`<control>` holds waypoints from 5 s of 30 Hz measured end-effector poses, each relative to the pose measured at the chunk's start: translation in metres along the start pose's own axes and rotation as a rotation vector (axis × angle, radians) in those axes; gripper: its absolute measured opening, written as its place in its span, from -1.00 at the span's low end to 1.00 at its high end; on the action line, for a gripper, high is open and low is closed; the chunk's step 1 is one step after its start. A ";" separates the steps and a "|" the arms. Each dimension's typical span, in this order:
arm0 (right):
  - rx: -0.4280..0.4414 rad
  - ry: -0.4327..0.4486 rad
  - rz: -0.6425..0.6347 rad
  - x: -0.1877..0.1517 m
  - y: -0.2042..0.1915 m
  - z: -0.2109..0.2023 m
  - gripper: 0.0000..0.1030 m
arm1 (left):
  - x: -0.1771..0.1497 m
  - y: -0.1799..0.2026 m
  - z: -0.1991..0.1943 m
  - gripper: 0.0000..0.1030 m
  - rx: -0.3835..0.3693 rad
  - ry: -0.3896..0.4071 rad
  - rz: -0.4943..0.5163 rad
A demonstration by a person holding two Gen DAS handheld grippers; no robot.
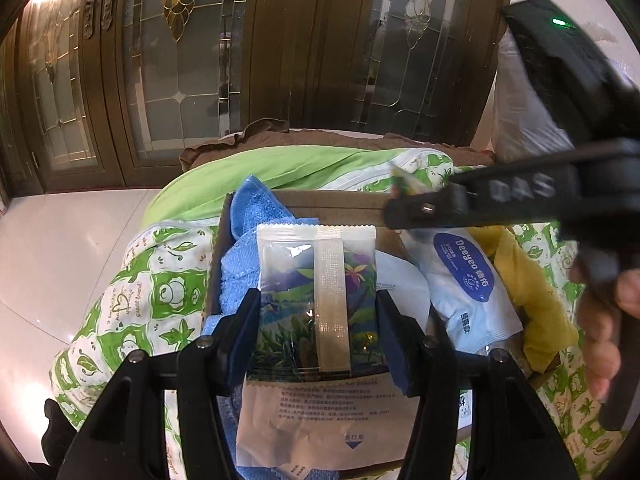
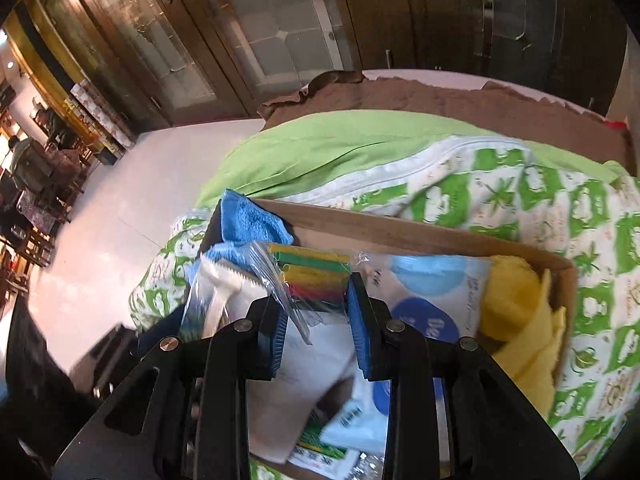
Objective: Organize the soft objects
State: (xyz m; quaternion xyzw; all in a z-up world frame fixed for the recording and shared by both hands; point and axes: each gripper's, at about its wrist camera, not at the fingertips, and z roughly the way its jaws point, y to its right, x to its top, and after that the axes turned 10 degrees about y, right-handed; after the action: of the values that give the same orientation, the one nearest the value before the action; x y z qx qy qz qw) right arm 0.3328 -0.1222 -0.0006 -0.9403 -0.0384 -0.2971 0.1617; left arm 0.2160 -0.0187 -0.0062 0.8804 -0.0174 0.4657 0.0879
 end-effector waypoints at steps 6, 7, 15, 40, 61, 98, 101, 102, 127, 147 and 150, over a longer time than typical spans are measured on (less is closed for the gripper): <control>-0.020 -0.012 -0.004 0.003 -0.010 0.017 -0.46 | 0.000 -0.001 0.000 0.14 -0.002 0.007 -0.003; -0.026 -0.012 -0.004 0.003 -0.010 0.019 -0.46 | -0.001 -0.002 -0.001 0.14 -0.002 0.008 -0.001; -0.028 -0.006 0.043 0.006 -0.006 0.025 -0.43 | -0.002 -0.003 -0.002 0.19 0.000 0.012 -0.005; 0.033 0.105 0.262 -0.138 0.046 -0.095 0.31 | -0.009 -0.021 -0.051 0.43 -0.002 0.046 -0.077; 0.065 -0.061 0.119 -0.237 -0.010 -0.053 0.32 | -0.107 -0.002 -0.082 0.46 0.084 -0.149 0.037; 0.067 -0.089 -0.107 -0.250 -0.083 -0.029 0.14 | -0.112 0.004 -0.033 -0.22 0.066 -0.231 0.038; 0.029 -0.097 -0.195 -0.255 -0.102 -0.016 0.42 | -0.110 0.001 -0.032 -0.22 0.056 -0.235 0.016; 0.017 -0.096 -0.218 -0.257 -0.108 -0.012 0.46 | -0.110 -0.001 -0.032 -0.22 0.052 -0.236 0.010; 0.001 -0.122 -0.013 -0.264 -0.060 -0.032 -0.65 | -0.111 -0.007 -0.036 -0.52 0.016 -0.224 -0.007; 0.148 -0.280 -0.579 -0.233 -0.077 -0.063 0.34 | -0.109 -0.016 -0.036 -0.53 -0.012 -0.226 -0.058; 0.147 -0.351 -0.726 -0.236 -0.086 -0.053 0.34 | -0.109 -0.015 -0.036 -0.53 -0.009 -0.228 -0.053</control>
State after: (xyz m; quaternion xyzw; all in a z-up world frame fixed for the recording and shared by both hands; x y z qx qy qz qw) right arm 0.0959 -0.0524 -0.0700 -0.8880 -0.4158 -0.1666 0.1043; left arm 0.1264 -0.0037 -0.0784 0.9273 -0.0063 0.3602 0.1015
